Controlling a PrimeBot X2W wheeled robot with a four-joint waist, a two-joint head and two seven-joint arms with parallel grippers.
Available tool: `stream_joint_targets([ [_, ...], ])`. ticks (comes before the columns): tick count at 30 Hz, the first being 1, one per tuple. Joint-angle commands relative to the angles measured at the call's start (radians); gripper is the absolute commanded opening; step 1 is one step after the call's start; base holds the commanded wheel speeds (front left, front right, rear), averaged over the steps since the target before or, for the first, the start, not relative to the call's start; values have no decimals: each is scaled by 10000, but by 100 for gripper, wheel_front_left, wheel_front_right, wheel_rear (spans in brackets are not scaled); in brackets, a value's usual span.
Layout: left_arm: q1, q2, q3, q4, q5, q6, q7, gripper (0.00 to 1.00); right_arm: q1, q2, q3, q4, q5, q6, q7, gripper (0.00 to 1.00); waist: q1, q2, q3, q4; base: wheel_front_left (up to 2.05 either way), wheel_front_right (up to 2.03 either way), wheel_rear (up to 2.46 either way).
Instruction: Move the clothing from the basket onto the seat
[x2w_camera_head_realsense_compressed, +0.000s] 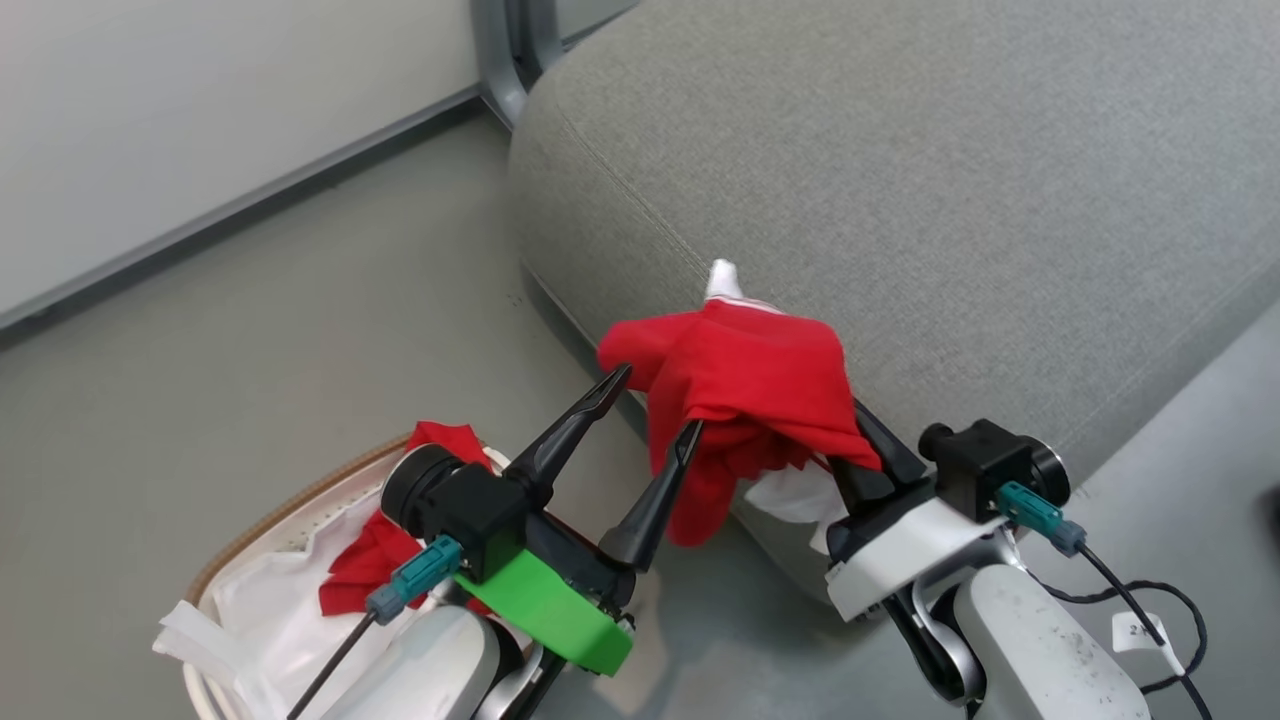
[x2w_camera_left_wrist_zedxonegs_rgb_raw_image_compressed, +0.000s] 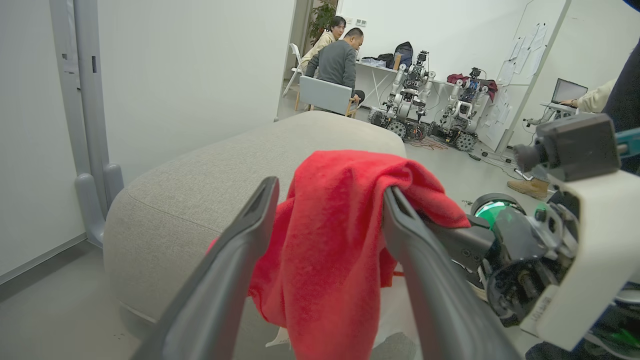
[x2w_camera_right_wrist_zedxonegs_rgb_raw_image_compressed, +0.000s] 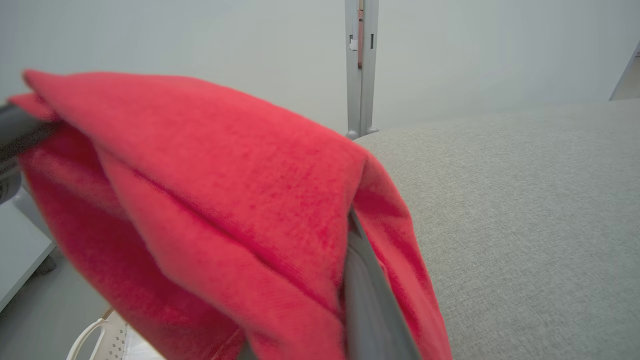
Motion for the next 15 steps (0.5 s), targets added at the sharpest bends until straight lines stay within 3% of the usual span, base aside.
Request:
stream_joint_targets([
  [1,-129,164,-31,13,-107,20,-9,100,123,97,-113,-147,-115,-10,-10,0,0,-1,467,-376,0,0,0],
  [7,-244,447,-220,-39,-122,20,-9,100,-69,151,-1072,-497,-763,-12,-10,0,0,-1,912,-388,0,0,0],
  [15,32,1040,67,-276,199,20,-8,100,-2329,-380,-1939,-2,-1689,-12,-10,0,0,-1,1758,-138,0,0,0],
])
